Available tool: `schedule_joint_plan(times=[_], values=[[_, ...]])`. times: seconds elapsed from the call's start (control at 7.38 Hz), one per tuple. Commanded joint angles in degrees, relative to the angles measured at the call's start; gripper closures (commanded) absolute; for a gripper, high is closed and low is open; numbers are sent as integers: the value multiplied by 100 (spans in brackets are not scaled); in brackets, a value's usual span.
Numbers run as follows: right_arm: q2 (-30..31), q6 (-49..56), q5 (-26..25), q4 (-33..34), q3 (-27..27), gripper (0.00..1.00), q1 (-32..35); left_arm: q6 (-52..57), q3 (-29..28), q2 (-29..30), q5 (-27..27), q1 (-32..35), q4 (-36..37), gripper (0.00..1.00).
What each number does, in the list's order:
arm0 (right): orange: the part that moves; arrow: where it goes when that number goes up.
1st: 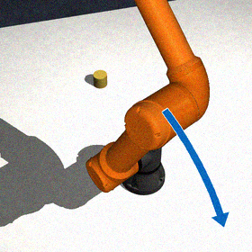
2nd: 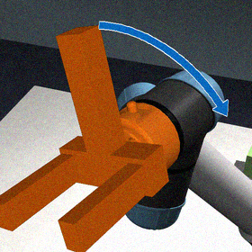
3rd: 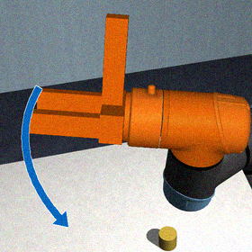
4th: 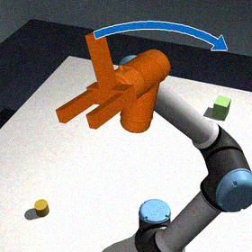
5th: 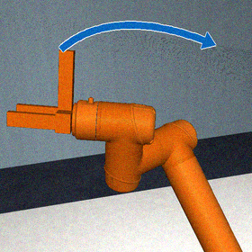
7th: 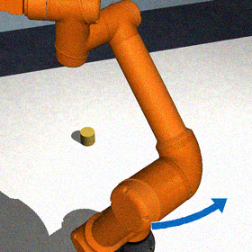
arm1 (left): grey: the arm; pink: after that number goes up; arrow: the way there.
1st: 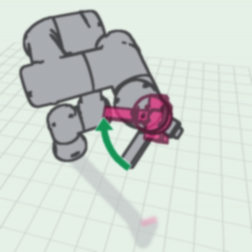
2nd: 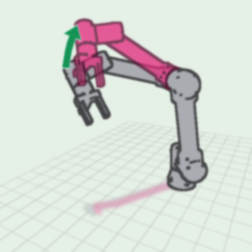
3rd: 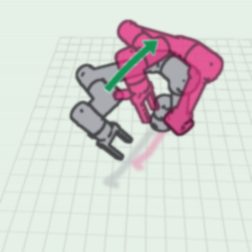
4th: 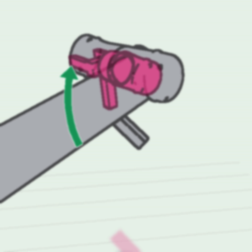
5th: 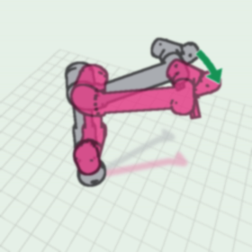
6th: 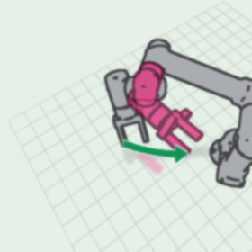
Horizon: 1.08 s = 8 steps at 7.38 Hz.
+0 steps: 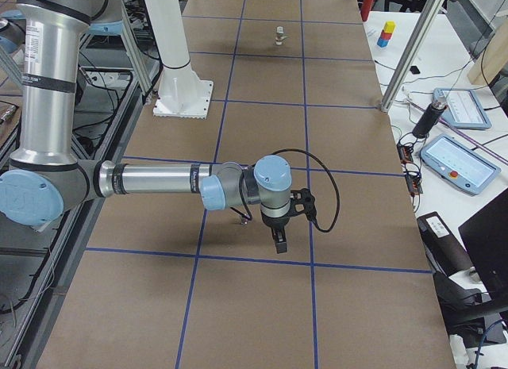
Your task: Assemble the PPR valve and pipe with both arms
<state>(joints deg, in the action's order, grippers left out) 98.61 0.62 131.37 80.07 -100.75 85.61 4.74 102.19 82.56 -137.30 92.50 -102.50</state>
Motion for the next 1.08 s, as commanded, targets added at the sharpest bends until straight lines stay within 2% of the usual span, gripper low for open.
schedule_joint_plan(times=[0.0, 0.14, 0.27, 0.41, 0.54, 0.68, 0.81, 0.95], values=[[0, 0, 29, 0, 3, 0, 0, -139, -23, 294, -138, -22, -113, 0], [0, 0, 38, 0, 3, 0, 0, -923, 20, 391, -313, -48, -156, 0], [0, 0, 38, 0, 11, 0, 0, -1427, 38, 418, -315, -457, -626, 0], [0, 0, 38, 0, 11, 0, 0, -1650, -5, 280, -237, -696, -1527, 0], [0, 0, 38, 0, 38, 0, 0, -2061, -6, 226, -253, -1055, -1928, 0], [17, 0, 38, 0, 29, 0, 0, -2283, 3, 234, -175, -1485, -1993, 0], [18, 0, 38, 0, 38, 0, 0, -2380, 20, 225, -131, -1637, -2028, 0], [18, 0, 38, 0, 38, 0, 0, -2416, 29, 225, 192, -1987, -2055, 0]])
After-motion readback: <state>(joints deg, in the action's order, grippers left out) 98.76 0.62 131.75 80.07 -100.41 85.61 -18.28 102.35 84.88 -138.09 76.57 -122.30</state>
